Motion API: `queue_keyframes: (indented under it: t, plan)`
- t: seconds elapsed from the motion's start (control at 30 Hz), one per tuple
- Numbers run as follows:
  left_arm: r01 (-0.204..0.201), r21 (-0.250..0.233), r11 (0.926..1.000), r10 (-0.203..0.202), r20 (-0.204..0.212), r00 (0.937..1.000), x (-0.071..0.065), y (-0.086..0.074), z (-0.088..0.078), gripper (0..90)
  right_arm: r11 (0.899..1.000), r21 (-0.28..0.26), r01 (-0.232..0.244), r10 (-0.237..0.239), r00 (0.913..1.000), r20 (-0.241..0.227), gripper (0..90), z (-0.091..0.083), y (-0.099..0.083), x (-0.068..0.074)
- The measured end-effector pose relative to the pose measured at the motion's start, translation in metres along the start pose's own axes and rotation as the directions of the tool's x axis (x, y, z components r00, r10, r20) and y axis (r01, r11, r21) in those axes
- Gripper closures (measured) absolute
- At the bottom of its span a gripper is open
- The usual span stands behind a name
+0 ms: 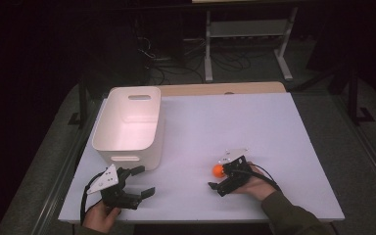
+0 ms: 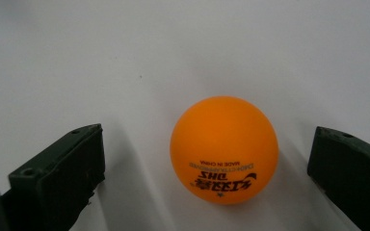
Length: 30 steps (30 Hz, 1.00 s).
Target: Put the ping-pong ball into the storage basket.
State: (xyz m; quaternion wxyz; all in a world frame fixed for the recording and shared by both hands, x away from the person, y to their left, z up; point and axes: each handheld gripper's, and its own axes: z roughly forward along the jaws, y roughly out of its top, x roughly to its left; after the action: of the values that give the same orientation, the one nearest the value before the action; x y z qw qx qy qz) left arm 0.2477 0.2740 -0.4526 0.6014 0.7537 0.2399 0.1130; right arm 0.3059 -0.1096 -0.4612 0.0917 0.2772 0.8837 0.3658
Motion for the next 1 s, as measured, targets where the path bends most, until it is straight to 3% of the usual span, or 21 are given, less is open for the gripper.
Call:
queue_keyframes:
  t: [0.17, 1.0]
  plan:
    - [-0.001, 0.000, 1.0000, 0.001, 0.000, 1.0000, 0.0000, 0.0000, 0.0000, 13.9, 1.000, 0.000, 0.006, -0.006, 1.0000, 0.005, 0.6, -0.0001, 0.0000, -0.0004]
    - [0.001, 0.001, 1.0000, -0.001, 0.000, 1.0000, 0.0000, 0.0000, 0.0001, 13.9, 0.999, -0.034, 0.005, -0.004, 0.9998, 0.019, 21.3, -0.0047, -0.0010, -0.0024]
